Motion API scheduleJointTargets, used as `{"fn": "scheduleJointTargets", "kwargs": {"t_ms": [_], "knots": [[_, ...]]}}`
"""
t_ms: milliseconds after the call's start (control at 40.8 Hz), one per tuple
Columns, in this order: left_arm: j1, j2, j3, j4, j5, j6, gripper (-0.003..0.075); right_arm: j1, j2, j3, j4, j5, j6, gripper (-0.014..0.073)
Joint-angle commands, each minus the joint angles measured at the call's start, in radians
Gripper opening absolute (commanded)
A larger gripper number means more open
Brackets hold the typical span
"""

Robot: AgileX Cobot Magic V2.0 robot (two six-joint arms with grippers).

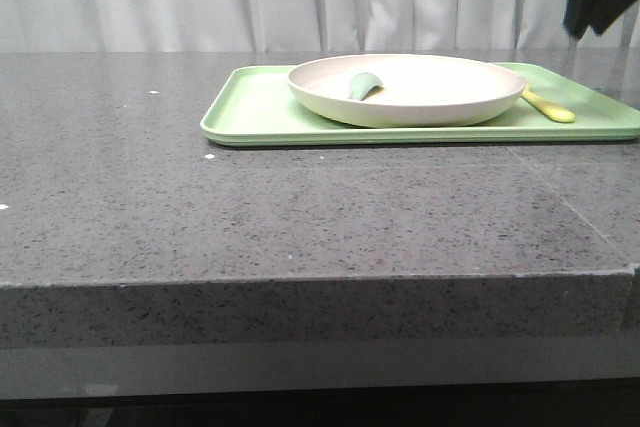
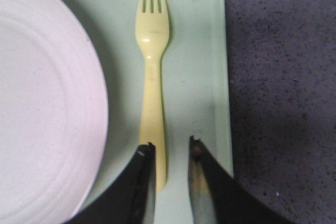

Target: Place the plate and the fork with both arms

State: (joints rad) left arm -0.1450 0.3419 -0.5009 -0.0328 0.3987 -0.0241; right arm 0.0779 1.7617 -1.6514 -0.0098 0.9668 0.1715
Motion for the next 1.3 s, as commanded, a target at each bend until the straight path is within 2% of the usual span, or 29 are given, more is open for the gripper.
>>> {"fn": "scheduleJointTargets", "kwargs": {"t_ms": [0, 73, 269, 637, 931, 1274], "knots": [[0.003, 0.007, -0.029, -0.001, -0.074, -0.008, -0.0018, -0.008, -0.095, -0.029, -0.01, -0.015, -0.003, -0.0046], [0.003, 0.007, -0.029, -0.001, -0.074, -0.008, -0.0018, -0.008, -0.124, -0.026, -0.01, -0.01, -0.003, -0.0122], [0.003, 0.007, -0.029, -0.001, -0.074, -0.008, -0.0018, -0.001, -0.255, 0.068, -0.01, -0.056, -0.003, -0.0113], [0.003, 0.007, -0.029, -0.001, -0.074, -0.008, -0.0018, 0.007, -0.71, 0.585, -0.01, -0.334, -0.057, -0.0113], [0.003, 0.007, -0.029, -0.001, -0.074, -0.008, -0.0018, 0.007, -1.086, 0.957, -0.01, -0.484, -0.065, -0.0113], [0.003, 0.007, -0.029, -0.001, -0.076, -0.008, -0.0018, 0.007, -1.482, 1.237, -0.01, -0.561, -0.065, -0.0113]]}}
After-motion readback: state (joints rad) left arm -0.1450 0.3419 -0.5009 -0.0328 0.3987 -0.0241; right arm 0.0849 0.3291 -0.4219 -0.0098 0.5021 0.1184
